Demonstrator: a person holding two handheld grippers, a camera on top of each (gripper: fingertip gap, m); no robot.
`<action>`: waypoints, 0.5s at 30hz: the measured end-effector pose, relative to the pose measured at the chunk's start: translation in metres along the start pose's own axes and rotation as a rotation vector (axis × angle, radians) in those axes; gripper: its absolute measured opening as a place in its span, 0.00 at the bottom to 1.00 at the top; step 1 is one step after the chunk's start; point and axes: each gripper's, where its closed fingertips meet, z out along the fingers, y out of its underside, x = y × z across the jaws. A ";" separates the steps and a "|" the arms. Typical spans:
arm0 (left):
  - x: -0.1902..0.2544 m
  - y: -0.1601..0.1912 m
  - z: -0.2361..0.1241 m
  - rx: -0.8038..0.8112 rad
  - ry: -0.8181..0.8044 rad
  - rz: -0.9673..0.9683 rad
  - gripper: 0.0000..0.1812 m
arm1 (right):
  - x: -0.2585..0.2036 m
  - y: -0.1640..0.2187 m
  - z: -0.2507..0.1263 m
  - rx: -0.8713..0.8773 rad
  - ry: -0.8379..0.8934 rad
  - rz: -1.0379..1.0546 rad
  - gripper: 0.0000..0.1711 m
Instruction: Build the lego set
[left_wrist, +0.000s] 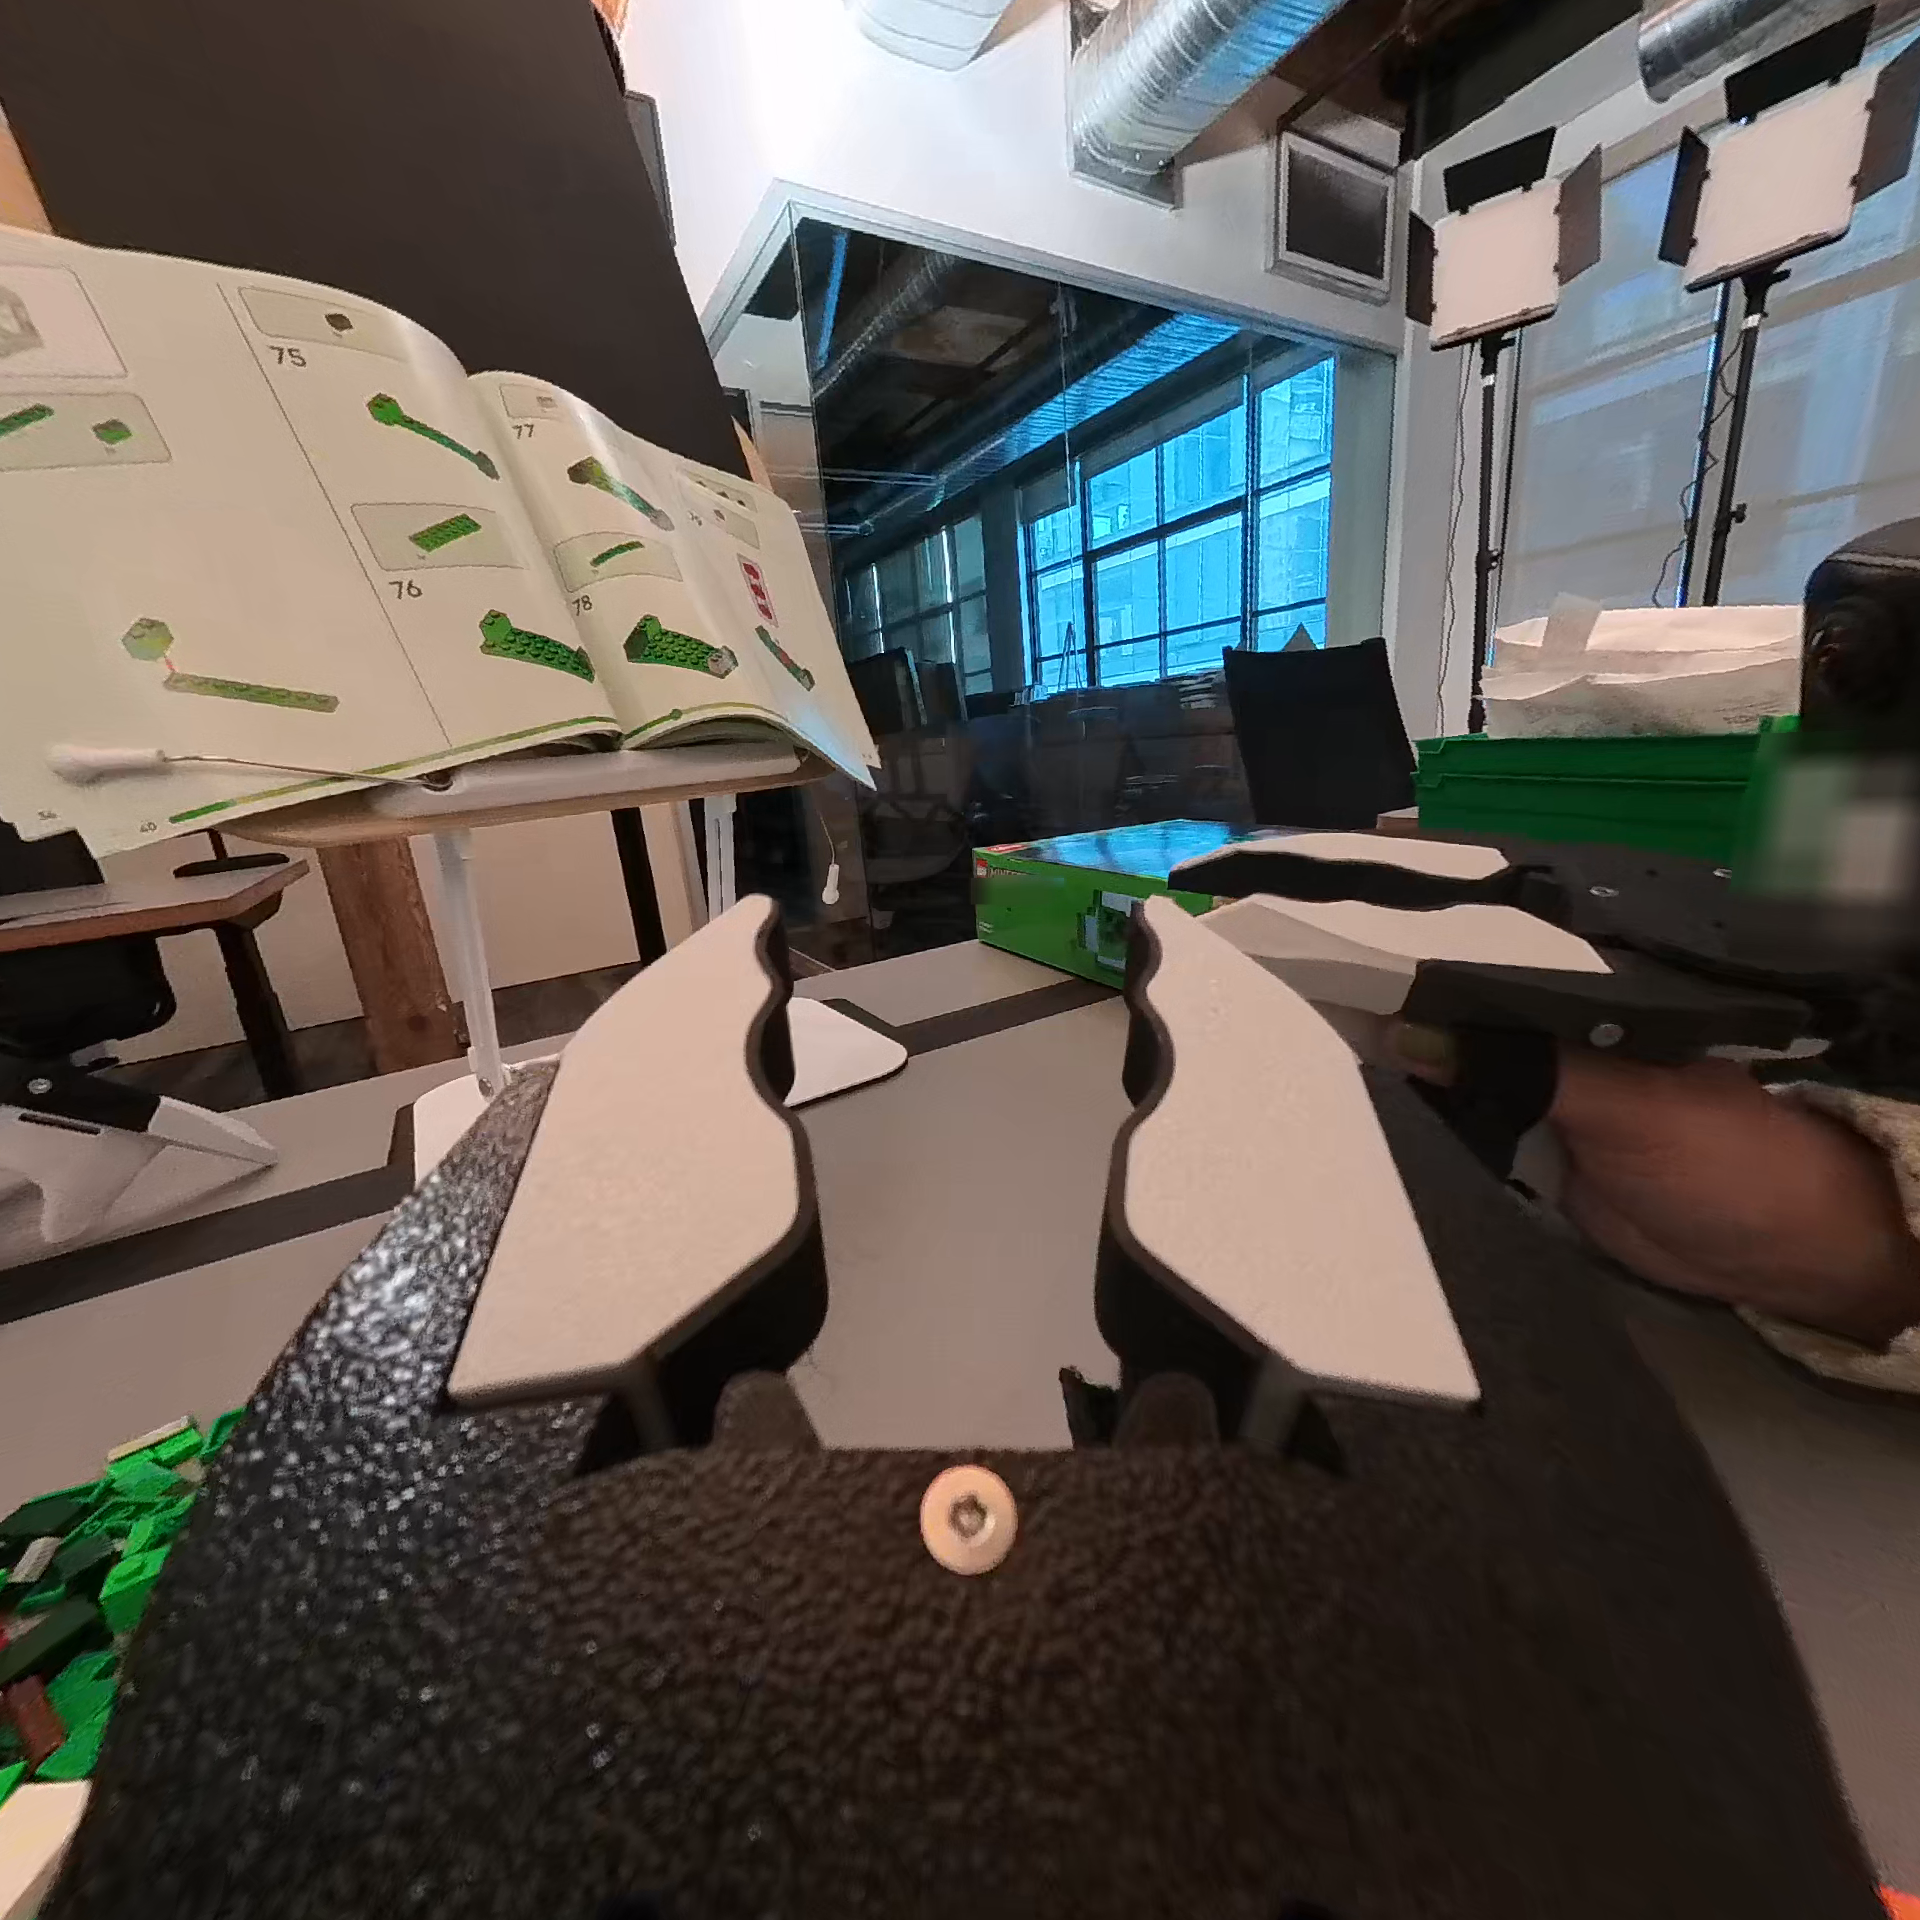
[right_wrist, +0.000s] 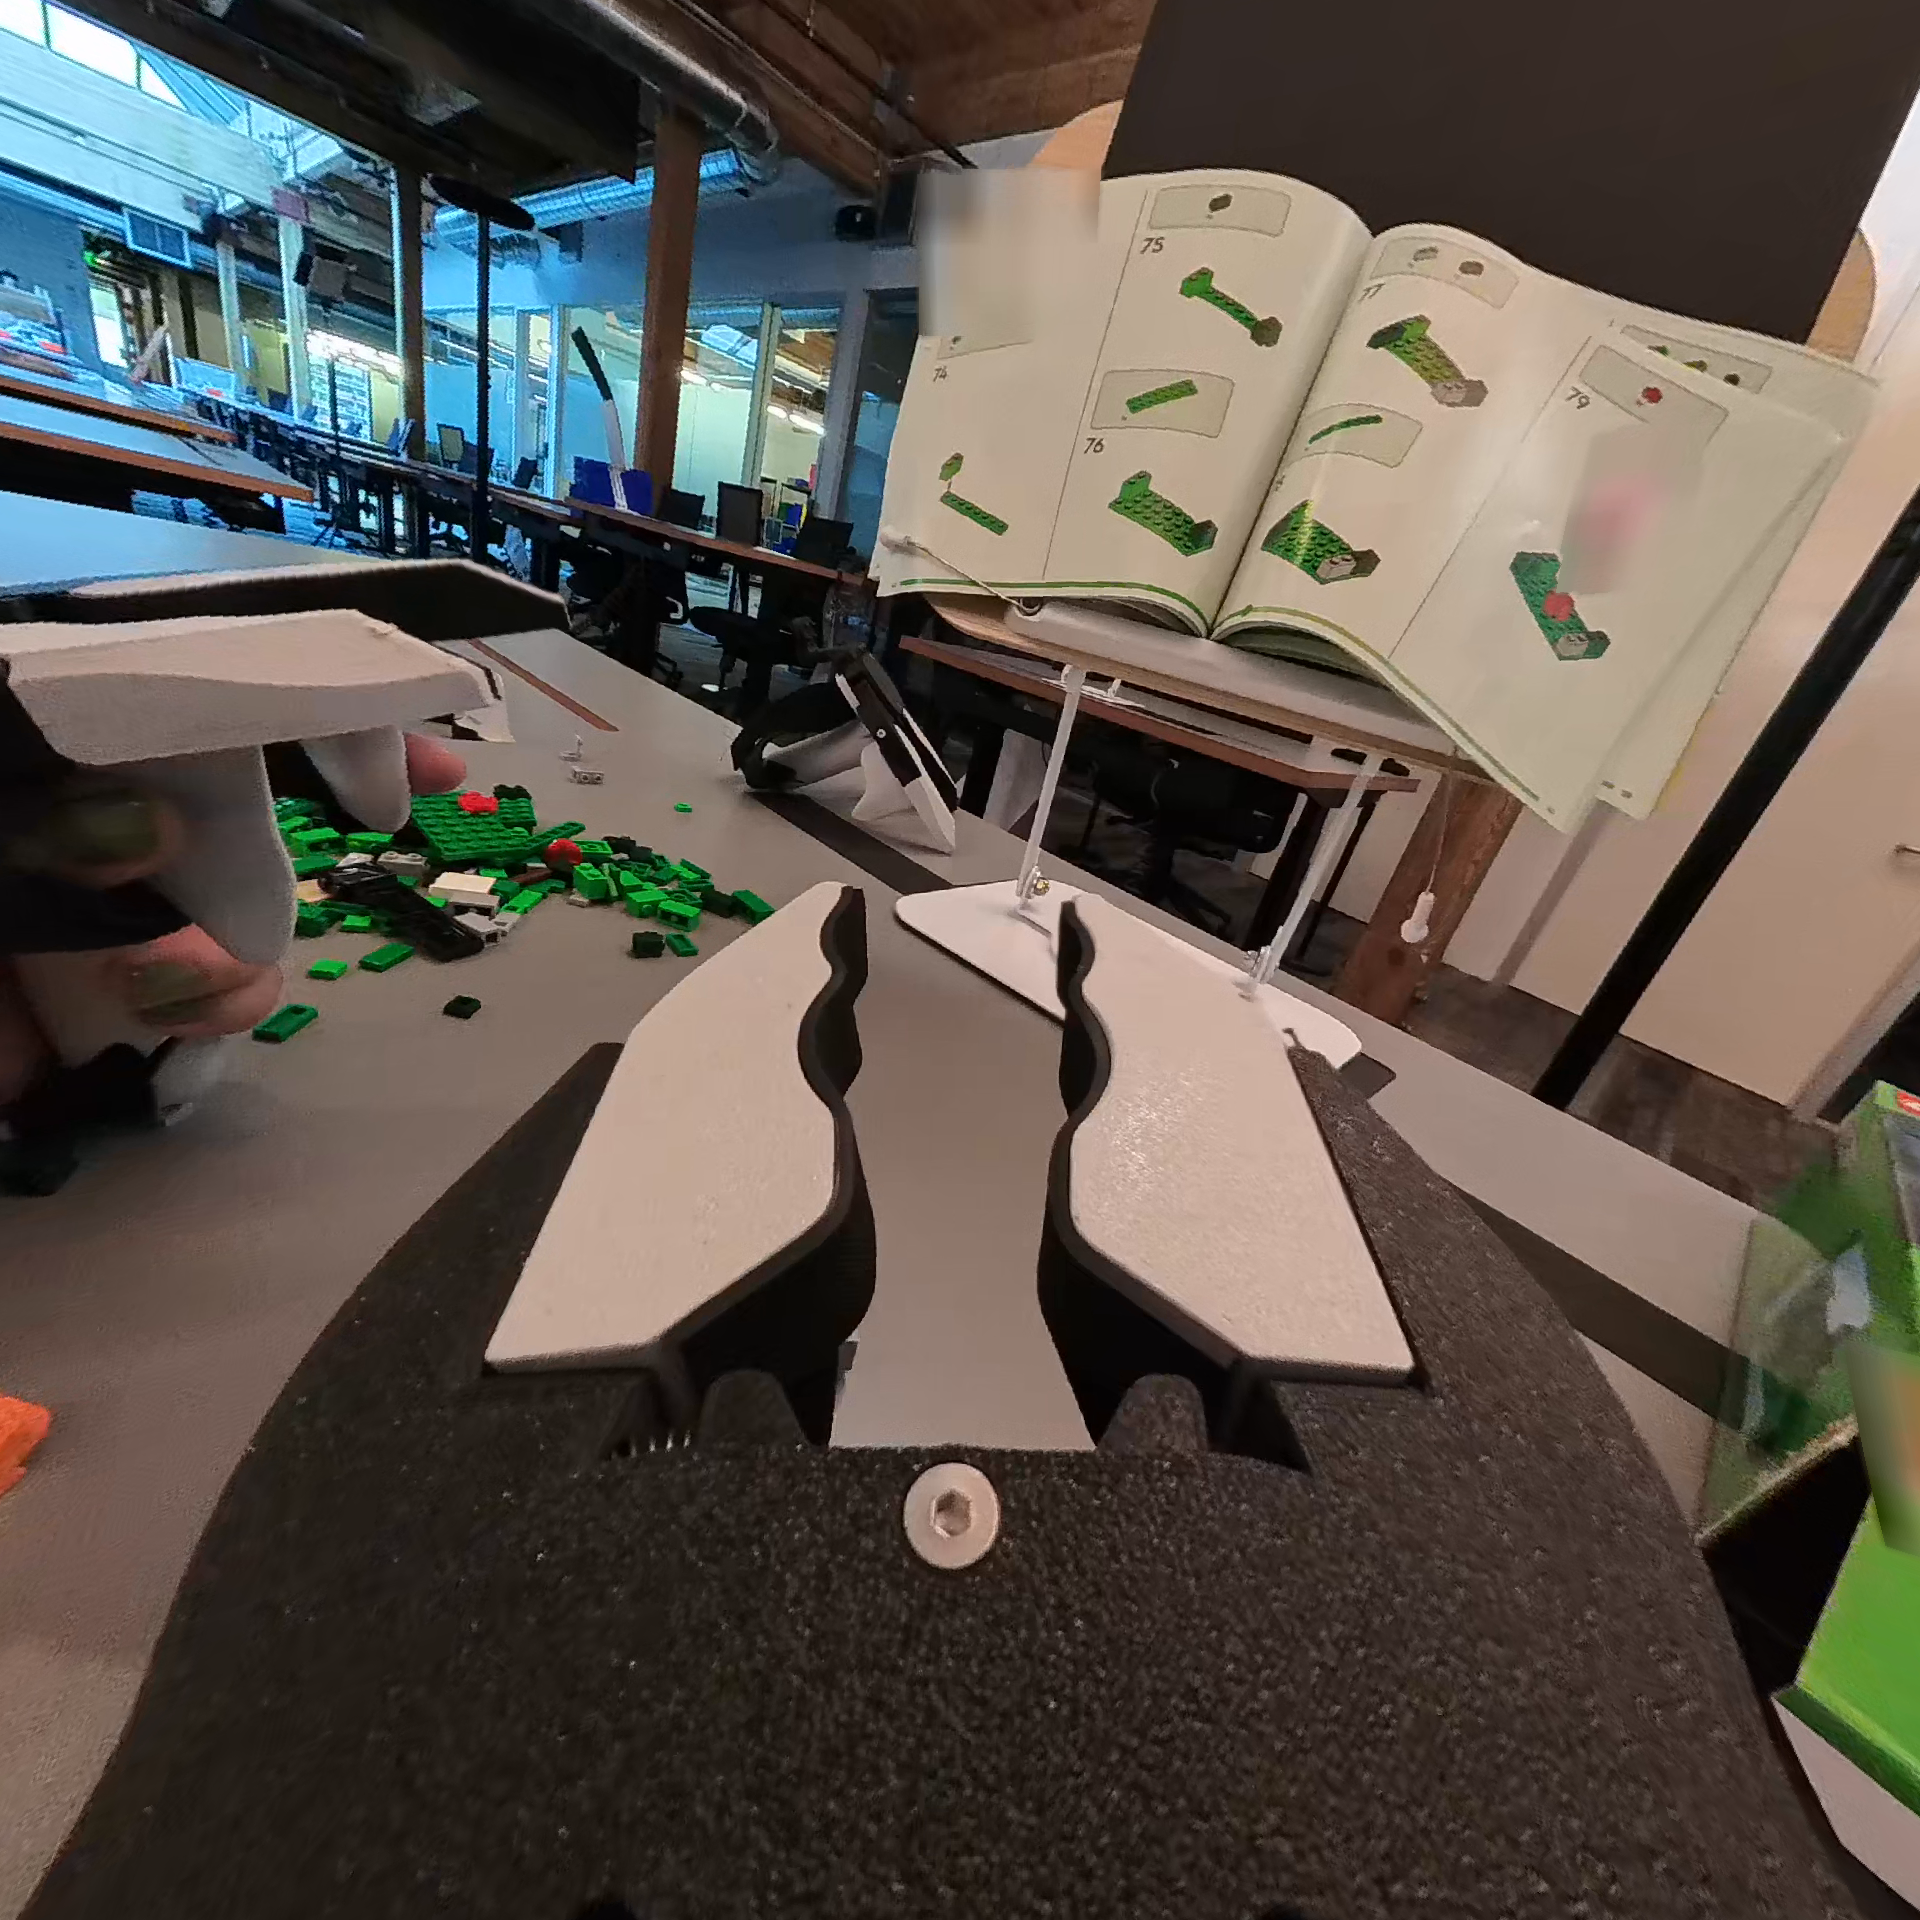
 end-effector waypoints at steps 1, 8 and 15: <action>0.000 0.000 0.000 -0.001 0.000 0.002 0.34 | -0.001 0.000 0.000 0.000 -0.006 -0.002 0.20; -0.002 -0.001 -0.005 -0.008 0.002 0.001 0.32 | -0.003 -0.001 -0.001 0.004 -0.012 -0.020 0.18; 0.047 -0.006 -0.011 0.015 0.162 0.269 0.27 | 0.001 -0.002 -0.004 0.013 0.013 -0.021 0.17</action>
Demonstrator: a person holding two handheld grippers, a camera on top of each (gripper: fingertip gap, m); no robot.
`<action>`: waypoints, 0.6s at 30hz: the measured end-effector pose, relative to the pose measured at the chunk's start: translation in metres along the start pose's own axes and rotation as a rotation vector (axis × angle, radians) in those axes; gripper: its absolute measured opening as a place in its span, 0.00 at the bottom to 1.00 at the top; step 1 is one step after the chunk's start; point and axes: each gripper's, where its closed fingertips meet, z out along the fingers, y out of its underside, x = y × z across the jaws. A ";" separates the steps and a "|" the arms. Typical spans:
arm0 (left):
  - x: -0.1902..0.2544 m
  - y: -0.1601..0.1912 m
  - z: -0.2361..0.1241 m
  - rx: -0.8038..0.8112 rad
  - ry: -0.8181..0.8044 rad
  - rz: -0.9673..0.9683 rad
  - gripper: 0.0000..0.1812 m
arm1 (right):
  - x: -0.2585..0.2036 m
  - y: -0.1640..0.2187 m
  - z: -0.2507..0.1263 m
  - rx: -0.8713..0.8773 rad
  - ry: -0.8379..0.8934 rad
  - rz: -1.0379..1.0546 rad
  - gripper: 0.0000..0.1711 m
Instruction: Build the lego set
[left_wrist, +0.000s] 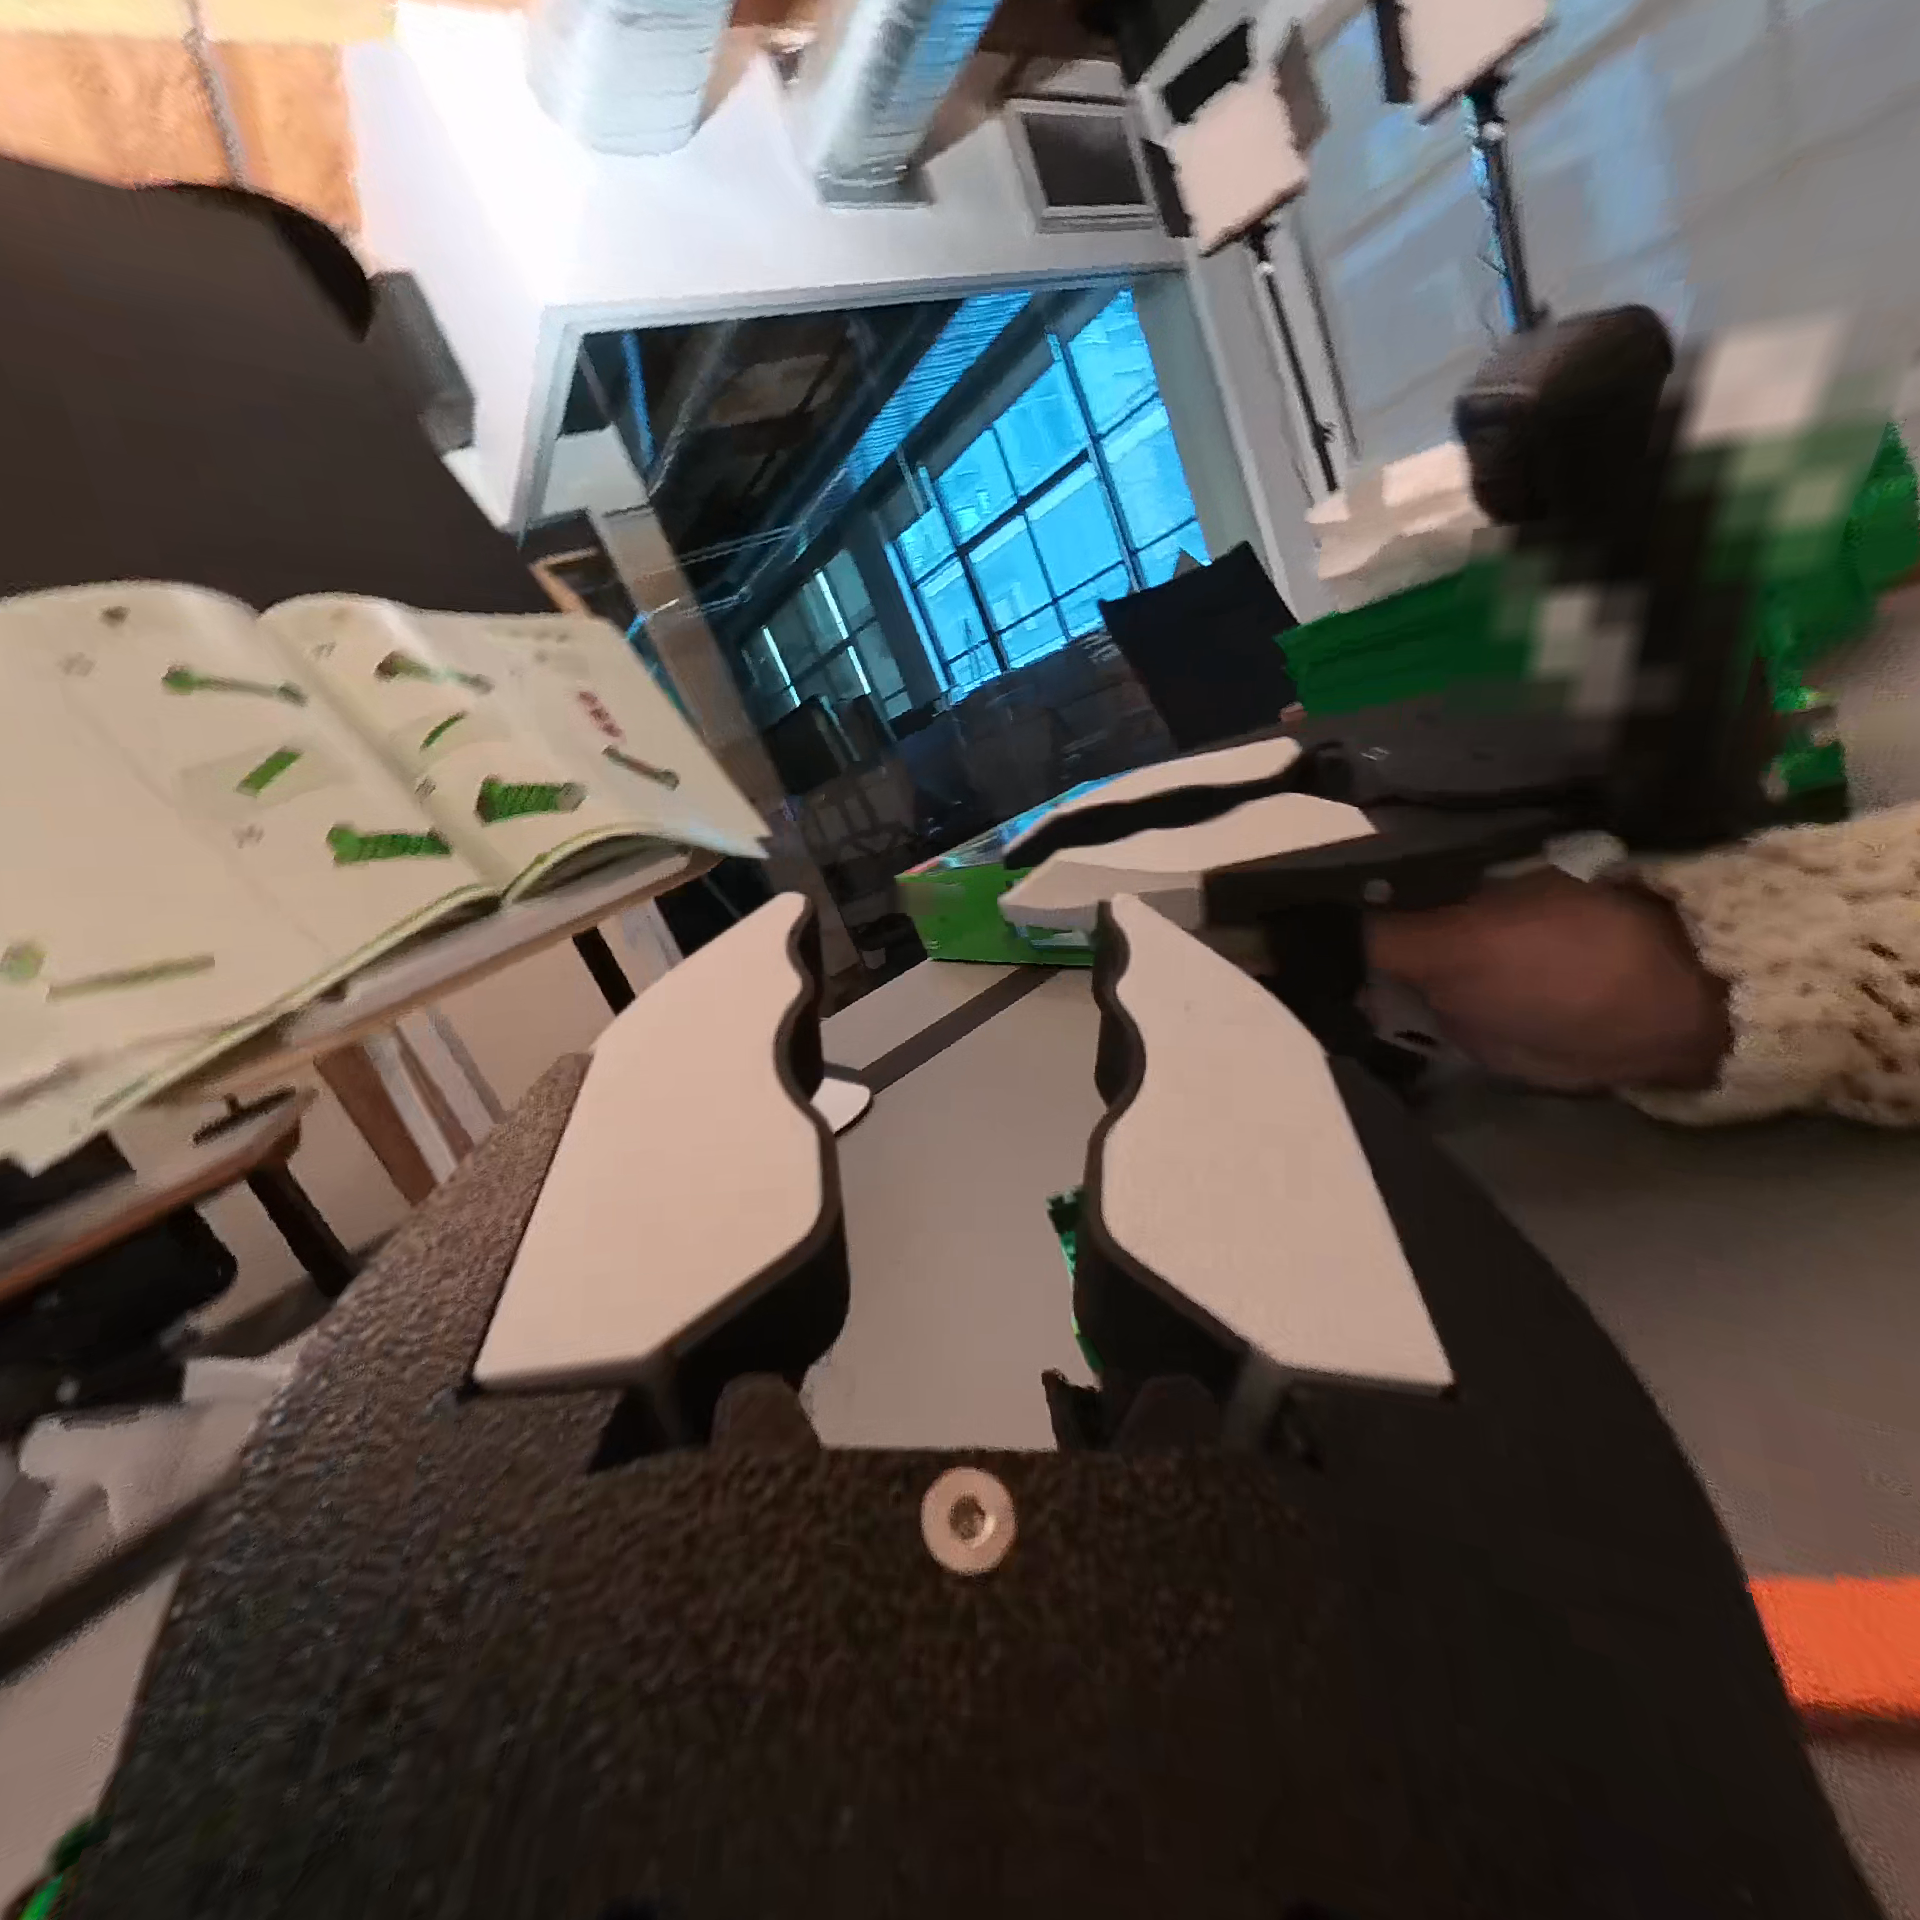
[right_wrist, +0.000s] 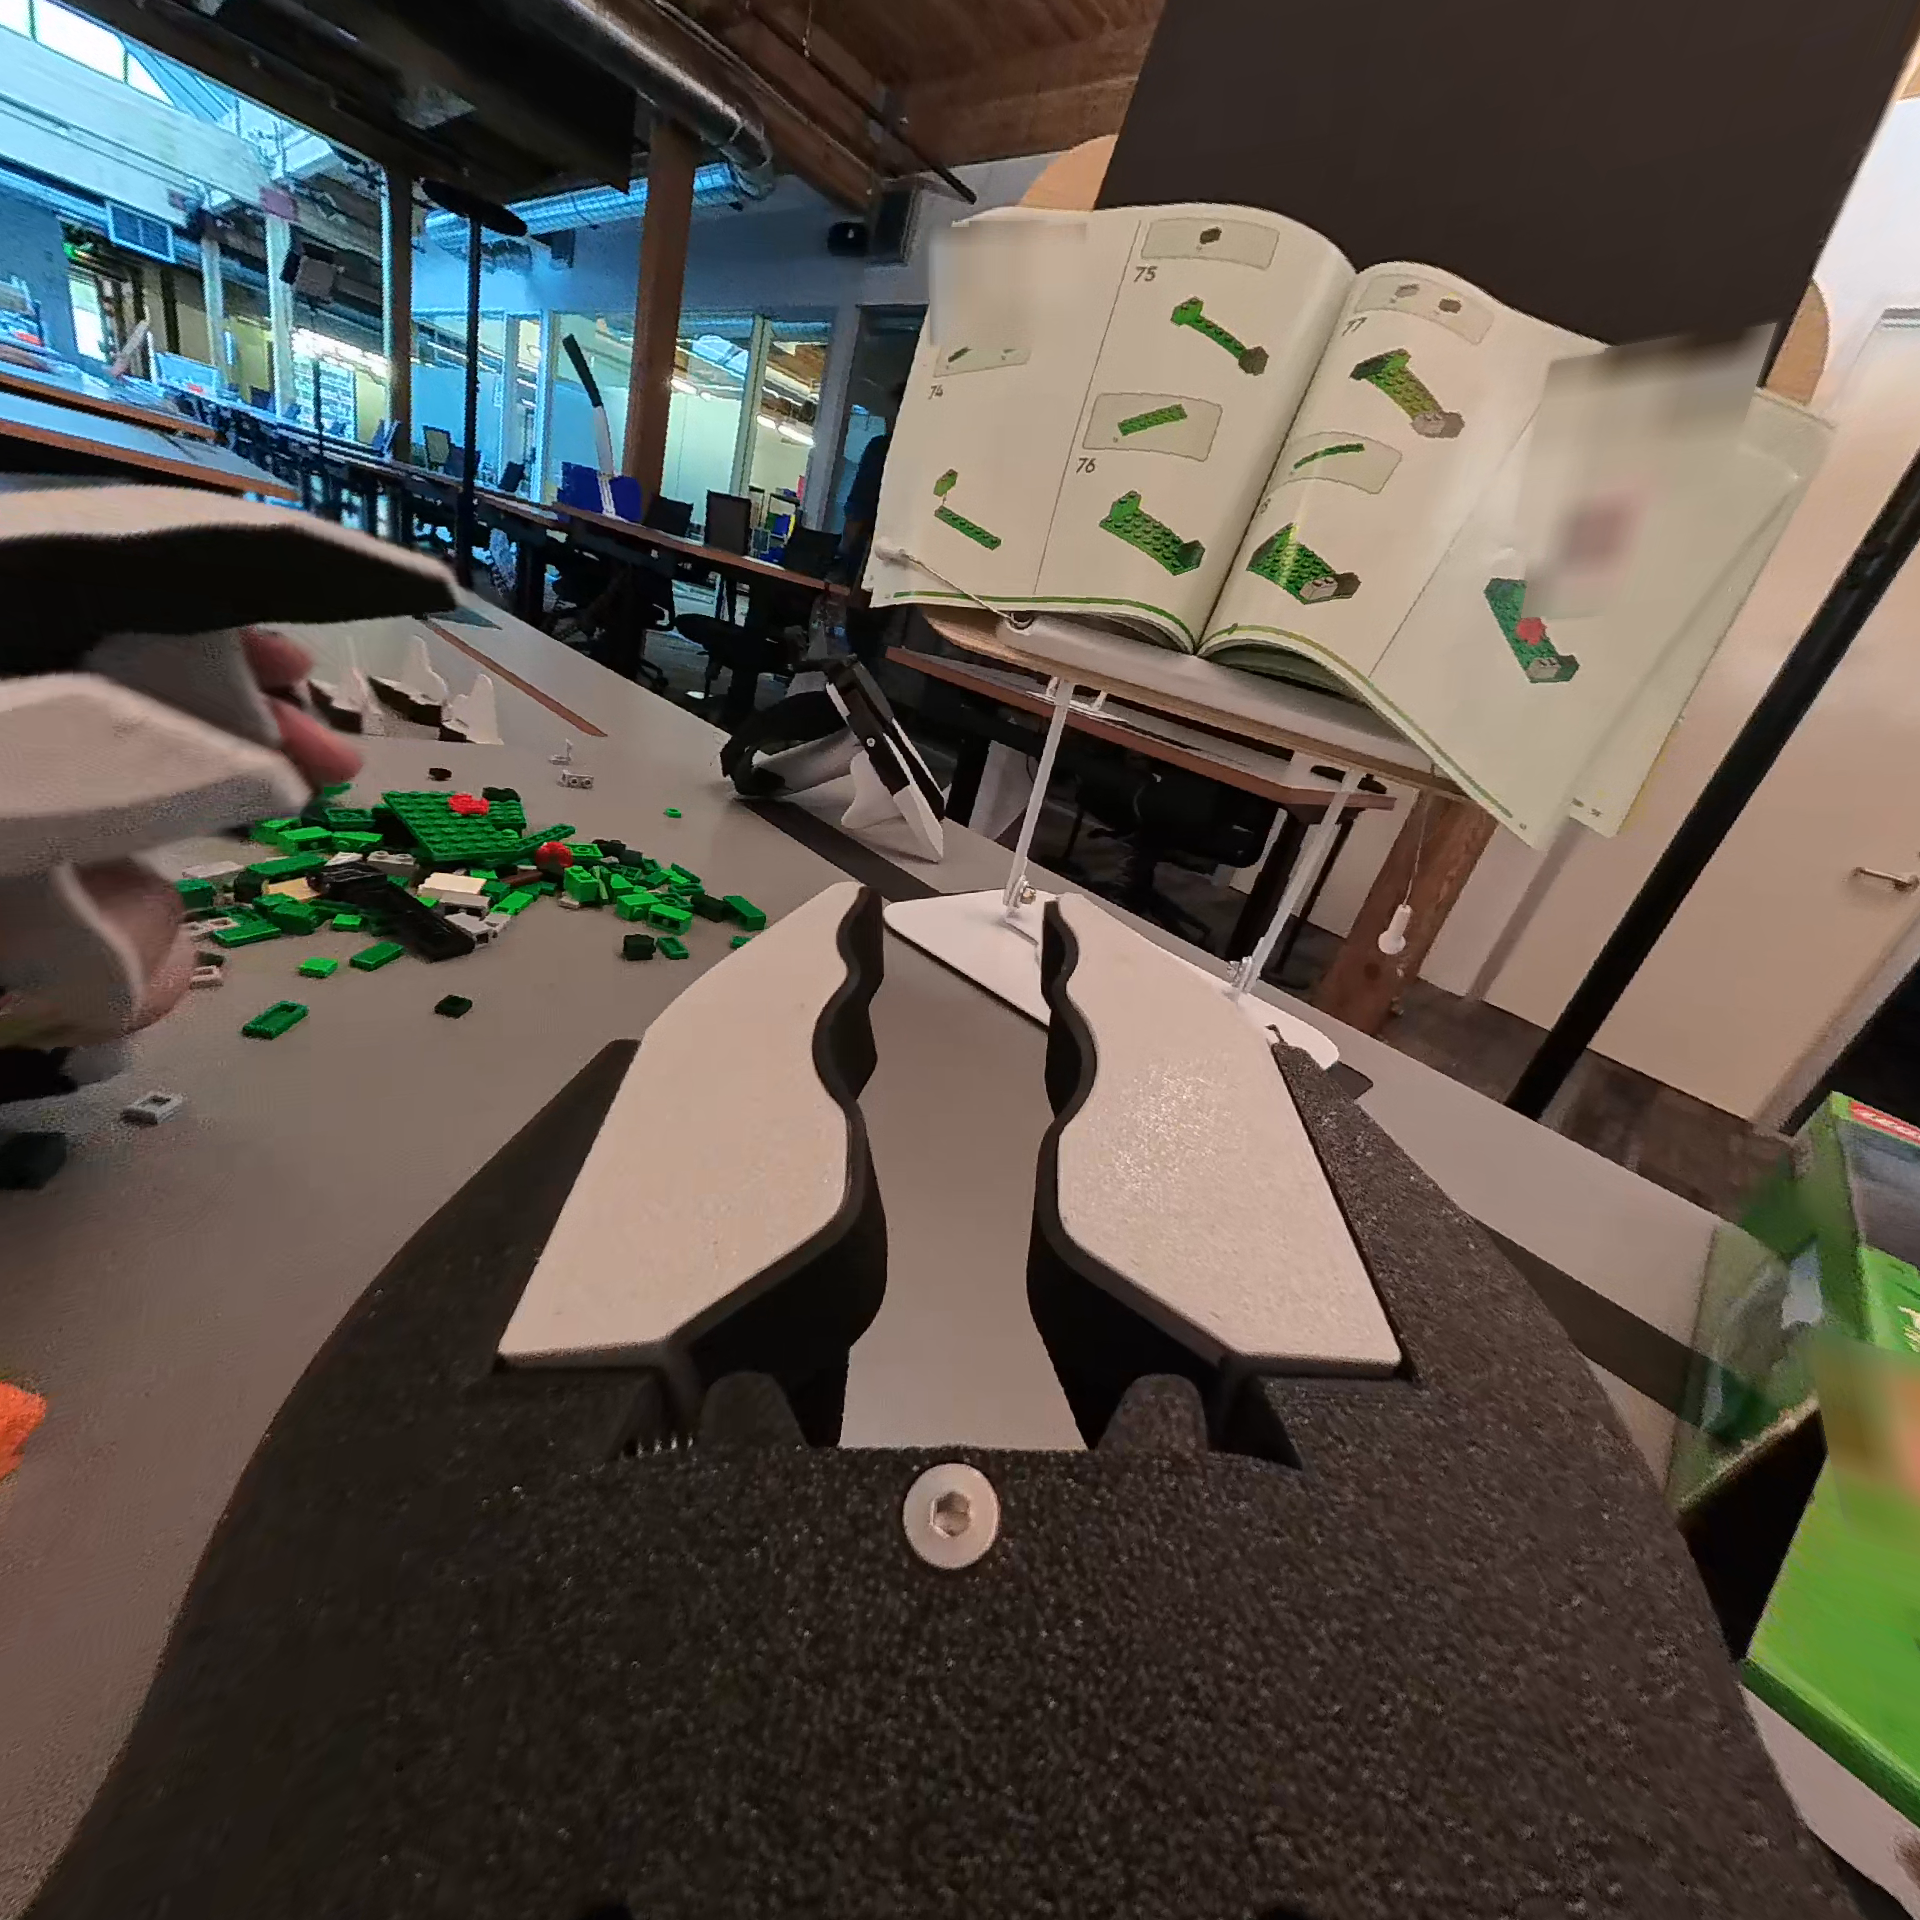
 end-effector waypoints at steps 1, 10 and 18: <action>0.007 -0.001 0.000 0.002 0.021 0.040 0.27 | 0.001 0.000 0.000 0.000 0.008 0.001 0.17; 0.016 -0.005 -0.004 0.015 0.057 0.075 0.26 | 0.004 0.000 -0.004 -0.006 0.022 -0.013 0.16; -0.086 -0.009 -0.063 -0.014 -0.217 0.201 0.24 | -0.016 0.011 0.002 -0.182 -0.057 -0.067 0.05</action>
